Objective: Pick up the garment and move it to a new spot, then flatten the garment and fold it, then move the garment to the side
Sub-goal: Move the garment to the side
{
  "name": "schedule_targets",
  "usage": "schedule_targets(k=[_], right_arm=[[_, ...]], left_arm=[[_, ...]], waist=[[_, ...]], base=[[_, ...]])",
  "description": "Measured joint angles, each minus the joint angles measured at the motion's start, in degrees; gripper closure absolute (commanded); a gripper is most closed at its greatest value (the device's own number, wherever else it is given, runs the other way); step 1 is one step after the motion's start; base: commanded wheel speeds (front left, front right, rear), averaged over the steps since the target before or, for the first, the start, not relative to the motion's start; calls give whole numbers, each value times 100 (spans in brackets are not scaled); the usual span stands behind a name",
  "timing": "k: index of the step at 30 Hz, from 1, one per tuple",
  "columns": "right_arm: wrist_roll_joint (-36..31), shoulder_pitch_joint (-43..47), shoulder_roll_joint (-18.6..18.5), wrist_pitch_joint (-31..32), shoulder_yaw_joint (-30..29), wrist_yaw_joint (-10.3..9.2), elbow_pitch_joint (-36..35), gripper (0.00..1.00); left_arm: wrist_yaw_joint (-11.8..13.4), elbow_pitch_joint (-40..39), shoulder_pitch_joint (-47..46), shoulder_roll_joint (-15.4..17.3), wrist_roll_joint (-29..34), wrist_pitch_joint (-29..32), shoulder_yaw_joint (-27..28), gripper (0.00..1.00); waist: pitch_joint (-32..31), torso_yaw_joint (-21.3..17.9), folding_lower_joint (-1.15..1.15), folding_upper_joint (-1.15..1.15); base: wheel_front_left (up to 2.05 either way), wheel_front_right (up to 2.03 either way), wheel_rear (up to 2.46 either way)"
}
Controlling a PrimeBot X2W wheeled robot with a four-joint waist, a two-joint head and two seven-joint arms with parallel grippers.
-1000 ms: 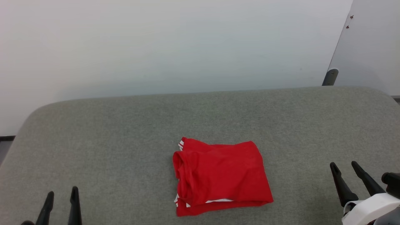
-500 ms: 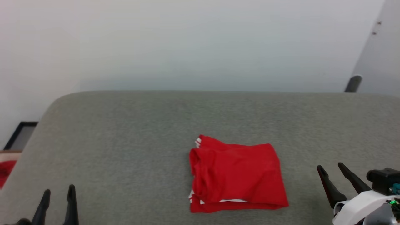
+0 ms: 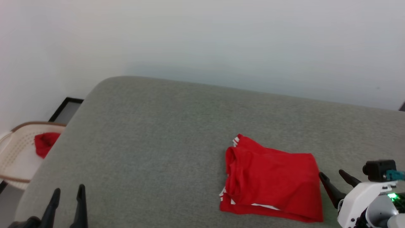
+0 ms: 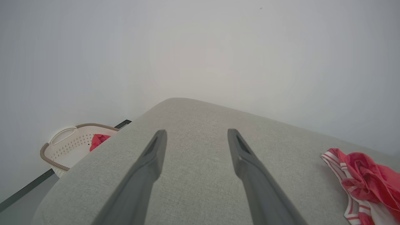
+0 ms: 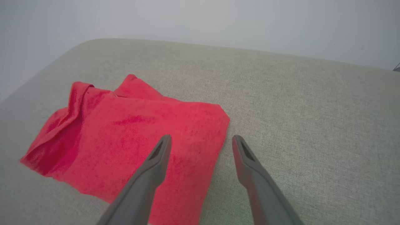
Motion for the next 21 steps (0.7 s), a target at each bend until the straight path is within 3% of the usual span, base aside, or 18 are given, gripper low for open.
schedule_targets(k=[10, 21], right_arm=[[-35, -347, 131, 1441, -361, 0, 449, 0], [-278, -693, 346, 2566, -639, 0, 548, 0]], left_arm=[[0, 32, -136, -66, -19, -19, -165, 0], [-25, 219, -538, -203, -58, -125, -388, 0]], waist=[[320, 295, 0, 0], [901, 464, 0, 0]], base=[[0, 0, 0], [0, 0, 0]])
